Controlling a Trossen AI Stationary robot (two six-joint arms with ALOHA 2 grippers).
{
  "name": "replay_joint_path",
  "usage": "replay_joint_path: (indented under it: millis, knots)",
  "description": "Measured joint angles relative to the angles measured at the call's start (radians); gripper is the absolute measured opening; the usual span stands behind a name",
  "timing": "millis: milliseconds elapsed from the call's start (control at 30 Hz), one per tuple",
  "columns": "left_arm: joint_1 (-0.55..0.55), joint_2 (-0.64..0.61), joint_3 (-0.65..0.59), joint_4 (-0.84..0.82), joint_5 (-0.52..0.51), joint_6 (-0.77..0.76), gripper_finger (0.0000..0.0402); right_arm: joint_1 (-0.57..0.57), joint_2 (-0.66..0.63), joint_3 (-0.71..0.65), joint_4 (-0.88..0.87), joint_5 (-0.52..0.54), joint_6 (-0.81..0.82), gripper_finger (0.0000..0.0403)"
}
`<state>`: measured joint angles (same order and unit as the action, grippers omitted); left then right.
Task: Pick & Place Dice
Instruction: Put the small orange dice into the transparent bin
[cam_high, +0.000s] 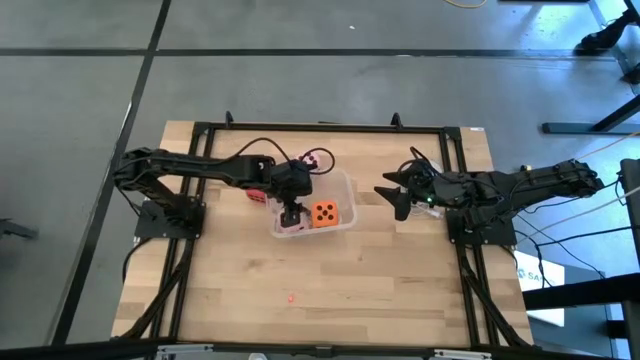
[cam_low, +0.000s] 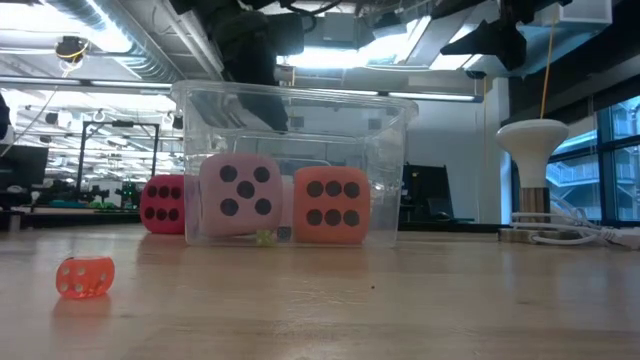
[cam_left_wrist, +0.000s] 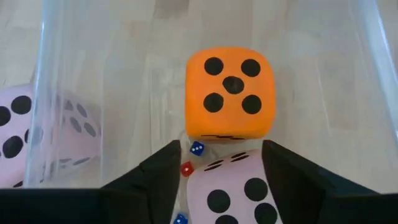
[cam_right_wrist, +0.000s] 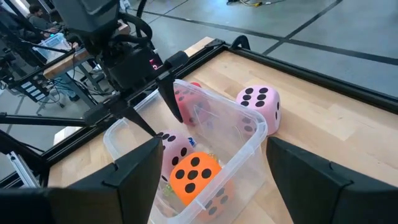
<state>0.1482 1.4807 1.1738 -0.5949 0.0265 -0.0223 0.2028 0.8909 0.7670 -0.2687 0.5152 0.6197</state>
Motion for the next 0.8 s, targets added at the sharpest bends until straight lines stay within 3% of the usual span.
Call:
replay_joint_path:
  millis: [233, 400, 633, 800]
  knots:
    - [-0.010, -0.005, 0.034, -0.018, -0.005, -0.069, 0.0239, 0.000, 0.000, 0.000, 0.000, -0.011, 0.000, 0.0285]
    - [-0.043, -0.038, 0.122, -0.007, 0.090, -0.005, 0.0232, 0.000, 0.000, 0.000, 0.000, -0.011, 0.000, 0.0285]
    - [-0.210, -0.059, 0.201, -0.052, 0.113, 0.211, 0.0228, 0.000, -0.001, 0.000, 0.000, -0.011, 0.000, 0.0285]
    - [-0.329, -0.048, 0.201, -0.135, 0.058, 0.266, 0.0228, 0.000, -0.001, 0.000, 0.000, -0.011, 0.000, 0.0285]
